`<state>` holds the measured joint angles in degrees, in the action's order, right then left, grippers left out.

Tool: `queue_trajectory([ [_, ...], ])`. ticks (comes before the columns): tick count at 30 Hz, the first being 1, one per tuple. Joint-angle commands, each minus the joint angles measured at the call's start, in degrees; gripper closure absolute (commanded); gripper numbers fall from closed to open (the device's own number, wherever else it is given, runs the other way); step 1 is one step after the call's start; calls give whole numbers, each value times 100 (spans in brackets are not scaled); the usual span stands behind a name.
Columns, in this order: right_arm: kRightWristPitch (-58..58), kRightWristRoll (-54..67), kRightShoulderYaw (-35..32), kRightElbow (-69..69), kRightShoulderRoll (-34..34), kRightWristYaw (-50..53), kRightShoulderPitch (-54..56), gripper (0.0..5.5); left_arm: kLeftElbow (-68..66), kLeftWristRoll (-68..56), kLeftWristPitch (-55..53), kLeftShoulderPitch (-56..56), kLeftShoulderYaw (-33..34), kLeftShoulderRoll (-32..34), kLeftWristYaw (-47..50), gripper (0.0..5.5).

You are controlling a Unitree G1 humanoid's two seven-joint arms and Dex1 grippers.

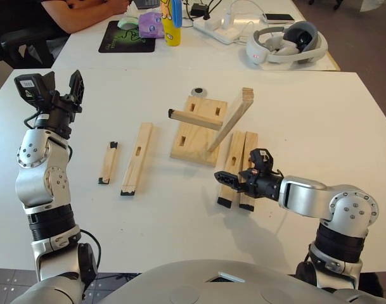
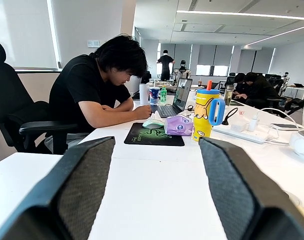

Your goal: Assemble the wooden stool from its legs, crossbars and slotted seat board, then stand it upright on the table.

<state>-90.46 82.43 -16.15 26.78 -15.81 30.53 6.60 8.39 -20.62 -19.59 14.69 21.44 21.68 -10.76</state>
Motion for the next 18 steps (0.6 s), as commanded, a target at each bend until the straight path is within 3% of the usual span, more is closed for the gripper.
queue_trajectory([
  [1,438,771,541,-287,-347,756,91,31,-23,6,21,13,16,14,4,238],
  [11,1899,2703,2762,-681,-2161,2710,858,31,-26,9,54,-15,-4,-70,43,238],
  [18,2246,2998,3917,-576,-2792,3012,1593,31,-162,29,80,125,-77,-66,3,238],
])
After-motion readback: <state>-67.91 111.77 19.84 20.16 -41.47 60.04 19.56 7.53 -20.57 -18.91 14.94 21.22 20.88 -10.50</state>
